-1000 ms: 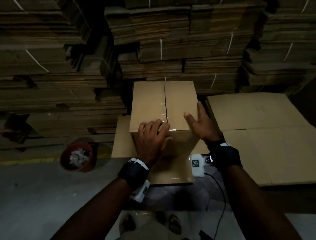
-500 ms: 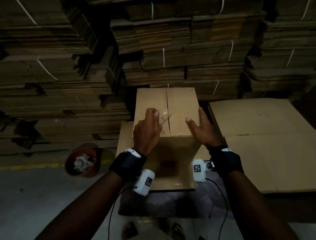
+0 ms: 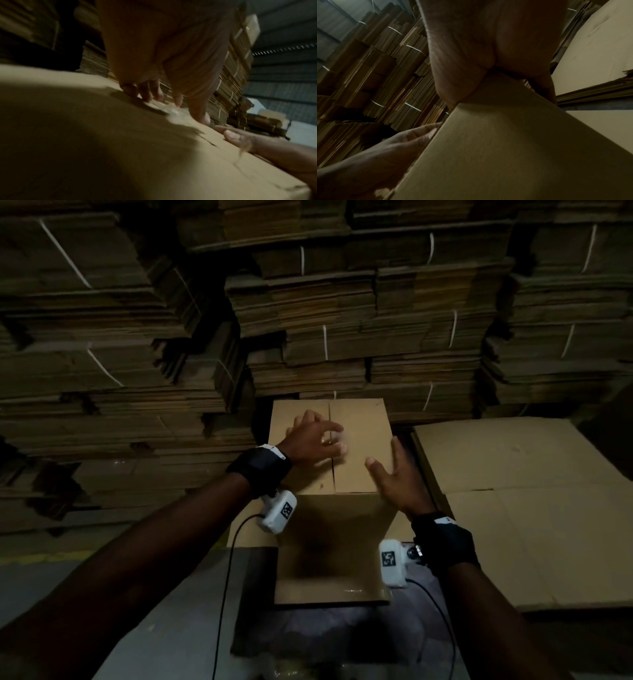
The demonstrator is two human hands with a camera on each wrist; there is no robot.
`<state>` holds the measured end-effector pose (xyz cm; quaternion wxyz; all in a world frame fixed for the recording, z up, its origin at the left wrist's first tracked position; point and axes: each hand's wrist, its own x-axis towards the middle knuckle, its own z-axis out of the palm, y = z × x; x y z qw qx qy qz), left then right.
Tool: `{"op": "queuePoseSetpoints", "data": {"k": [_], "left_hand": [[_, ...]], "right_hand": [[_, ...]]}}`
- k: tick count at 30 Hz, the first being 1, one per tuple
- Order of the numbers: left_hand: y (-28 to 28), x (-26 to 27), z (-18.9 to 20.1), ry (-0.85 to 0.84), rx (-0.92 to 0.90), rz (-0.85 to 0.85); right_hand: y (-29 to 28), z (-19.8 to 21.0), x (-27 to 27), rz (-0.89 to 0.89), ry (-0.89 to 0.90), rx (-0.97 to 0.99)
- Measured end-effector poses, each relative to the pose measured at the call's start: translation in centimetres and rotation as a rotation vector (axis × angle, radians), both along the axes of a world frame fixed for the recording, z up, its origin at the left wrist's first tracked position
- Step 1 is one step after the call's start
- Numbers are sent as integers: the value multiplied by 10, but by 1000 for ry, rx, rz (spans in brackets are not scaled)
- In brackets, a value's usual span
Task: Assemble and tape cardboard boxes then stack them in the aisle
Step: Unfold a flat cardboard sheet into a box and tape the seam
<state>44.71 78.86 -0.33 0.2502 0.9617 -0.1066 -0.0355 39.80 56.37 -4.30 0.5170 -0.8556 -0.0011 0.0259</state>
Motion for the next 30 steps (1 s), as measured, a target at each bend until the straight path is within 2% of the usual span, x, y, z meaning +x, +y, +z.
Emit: {"op": "queuePoseSetpoints", "data": {"k": [1,4,7,8,10,13,14,15,18,21,23,25,27,30], "left_hand": [[1,3,3,34,49,-40],[-1,14,17,181,18,-135],[-5,30,30,166,92,-148],[-4,39,30,131,29,-105],[-1,51,27,122,-214,49],[7,64,18,219,-746,311],[9,68,16,212,-865,371],[11,73,13,168,-899,396],[14,84,12,14,-621,318],[17,99,6,-20,-104,114],[20,107,6,-8,192,67],[20,103,18,70,197,22],[16,100,27,162,69,-27],[12,108,35,115,39,-27]], "right_hand": [[1,1,-1,0,-7,-4],[1,3,-1,7,-20,6],[1,4,-1,31,-16,17],[0,3,0,35,-17,12],[-1,0,1,29,-16,-1],[-1,-3,3,17,1,-17],[0,-3,4,15,1,-25],[1,-3,4,17,-1,-35],[1,-4,6,20,-2,-41],[0,-6,8,14,-2,-39],[0,-7,8,16,2,-45],[0,-7,9,20,5,-42],[0,-8,9,20,1,-44],[2,-7,9,18,1,-55]]}}
